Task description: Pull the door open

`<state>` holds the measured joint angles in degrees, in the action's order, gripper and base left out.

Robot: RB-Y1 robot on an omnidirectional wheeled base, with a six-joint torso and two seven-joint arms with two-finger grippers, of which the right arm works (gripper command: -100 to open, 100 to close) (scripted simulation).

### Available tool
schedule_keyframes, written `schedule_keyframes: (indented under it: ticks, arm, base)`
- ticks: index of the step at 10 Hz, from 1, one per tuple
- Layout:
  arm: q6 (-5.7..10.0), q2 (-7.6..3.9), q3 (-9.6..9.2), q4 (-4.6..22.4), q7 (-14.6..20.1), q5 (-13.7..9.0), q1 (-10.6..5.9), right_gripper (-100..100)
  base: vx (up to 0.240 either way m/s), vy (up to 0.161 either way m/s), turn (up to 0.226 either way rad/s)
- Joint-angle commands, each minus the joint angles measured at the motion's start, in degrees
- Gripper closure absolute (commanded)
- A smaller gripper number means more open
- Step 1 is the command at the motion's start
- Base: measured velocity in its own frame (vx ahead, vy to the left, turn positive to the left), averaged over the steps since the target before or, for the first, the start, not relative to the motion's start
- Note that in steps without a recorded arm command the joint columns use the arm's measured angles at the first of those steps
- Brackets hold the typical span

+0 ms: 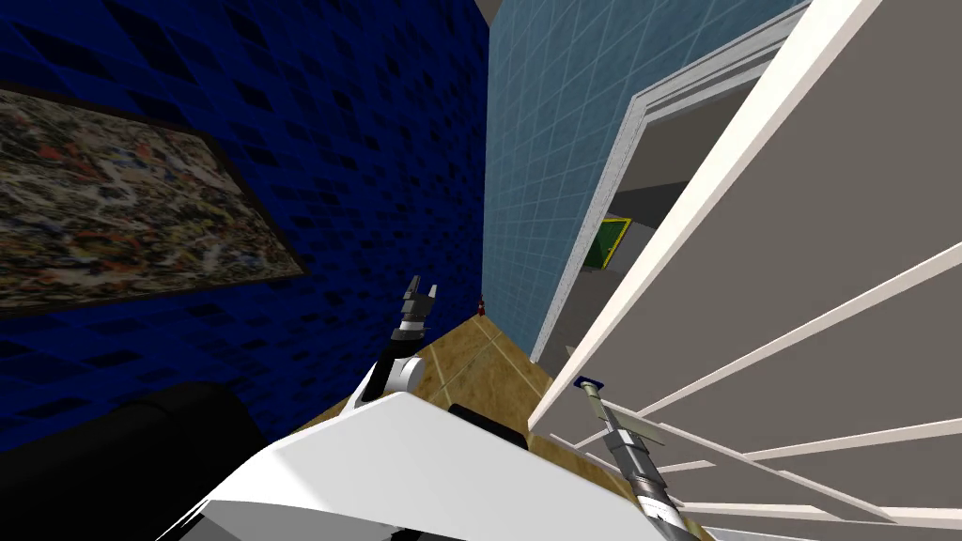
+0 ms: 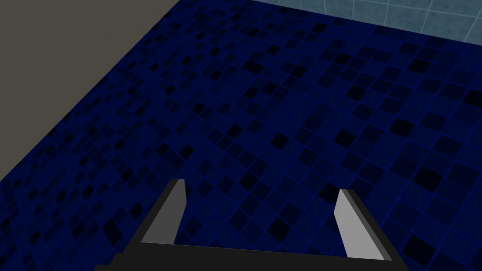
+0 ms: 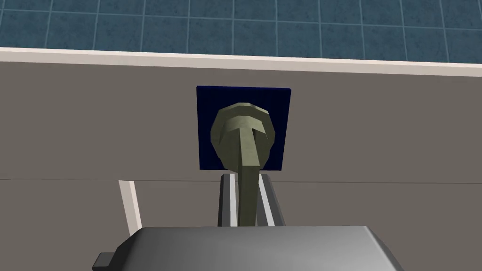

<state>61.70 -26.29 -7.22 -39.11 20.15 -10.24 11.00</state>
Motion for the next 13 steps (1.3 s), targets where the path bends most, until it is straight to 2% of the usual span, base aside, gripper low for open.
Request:
schedule_keyframes:
  ticks: [1, 2, 3, 4, 10, 11, 12, 13]
  arm:
    - [1.9, -0.8, -0.29, 1.05, 0.73, -0.03, 0.45, 100]
    - [1.45, -0.32, -0.37, 1.4, 0.5, 0.11, -0.27, 100]
    - [3.02, -0.7, -0.87, 2.17, 1.01, 0.2, 0.34, 100]
    - [3.38, -0.82, -0.96, 2.31, 1.12, 0.21, 0.49, 100]
    - [8.7, -2.69, -2.33, 4.35, 2.75, 0.27, 2.77, 100]
    - [9.19, -2.86, -2.46, 4.53, 2.9, 0.27, 2.98, 100]
    - [8.96, -2.38, -2.68, 4.83, 2.74, 0.48, 2.64, 100]
    - [9.52, -2.47, -2.98, 5.26, 2.9, 0.48, 2.74, 100]
  base:
    - [-0.204, -0.048, 0.114]
    - [-0.088, -0.013, 0.026]
    - [-0.15, -0.051, 0.172]
    - [-0.204, -0.086, 0.177]
    - [-0.221, -0.068, 0.171]
    - [-0.19, -0.055, 0.119]
    - [-0.083, -0.02, 0.026]
    - [-0.113, -0.041, 0.127]
